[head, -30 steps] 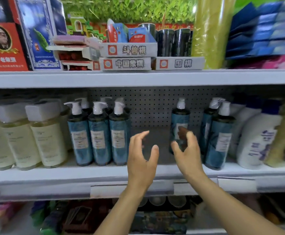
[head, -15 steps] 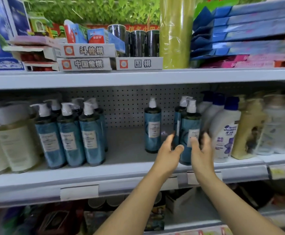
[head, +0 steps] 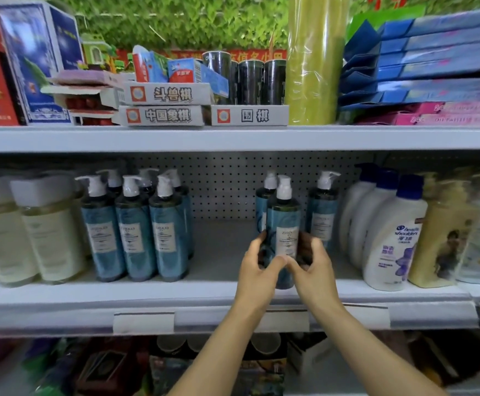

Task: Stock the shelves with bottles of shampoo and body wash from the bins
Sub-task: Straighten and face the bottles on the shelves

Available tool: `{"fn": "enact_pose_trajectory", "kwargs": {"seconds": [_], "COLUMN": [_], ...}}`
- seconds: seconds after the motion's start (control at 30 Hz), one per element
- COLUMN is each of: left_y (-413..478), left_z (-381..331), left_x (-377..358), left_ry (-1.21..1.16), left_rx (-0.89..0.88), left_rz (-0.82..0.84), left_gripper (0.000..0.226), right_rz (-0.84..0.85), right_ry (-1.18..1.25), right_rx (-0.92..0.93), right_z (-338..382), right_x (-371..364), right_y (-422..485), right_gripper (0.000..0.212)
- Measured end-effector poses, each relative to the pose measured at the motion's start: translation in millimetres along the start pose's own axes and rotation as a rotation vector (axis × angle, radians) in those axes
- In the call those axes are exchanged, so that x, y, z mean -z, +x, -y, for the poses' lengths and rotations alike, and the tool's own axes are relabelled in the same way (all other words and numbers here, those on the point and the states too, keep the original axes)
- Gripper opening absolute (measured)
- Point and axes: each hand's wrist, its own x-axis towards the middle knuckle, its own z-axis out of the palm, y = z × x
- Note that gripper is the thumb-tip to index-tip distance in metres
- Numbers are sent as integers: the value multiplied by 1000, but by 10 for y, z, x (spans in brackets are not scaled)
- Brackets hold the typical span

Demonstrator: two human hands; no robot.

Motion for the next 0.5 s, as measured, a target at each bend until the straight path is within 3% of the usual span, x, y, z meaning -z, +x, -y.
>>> {"fn": "enact_pose_trajectory", "kwargs": {"seconds": [0.1, 0.2, 0.27, 0.37, 0.5], "left_y": [50, 66, 99, 205, 335], "left_z": [19, 7, -45, -165, -269], "left_x": [117, 150, 159, 173, 130], "left_ry": [-7, 20, 13, 18, 68], "left_rx": [3, 60, 125, 205, 227], "left_rz": [-8, 20, 46, 62, 130], "left_gripper": [52, 50, 50, 30, 62], "right_rz": [60, 151, 231, 332, 361], "right_ry": [-33, -14, 25, 87, 153], "right_rx": [4, -54, -102, -177, -215], "right_z": [22, 78, 152, 167, 79], "right_x": [-62, -72, -73, -93, -164], "right_y": [36, 134, 234, 371, 438], "right_gripper": [52, 79, 65, 44, 64]}}
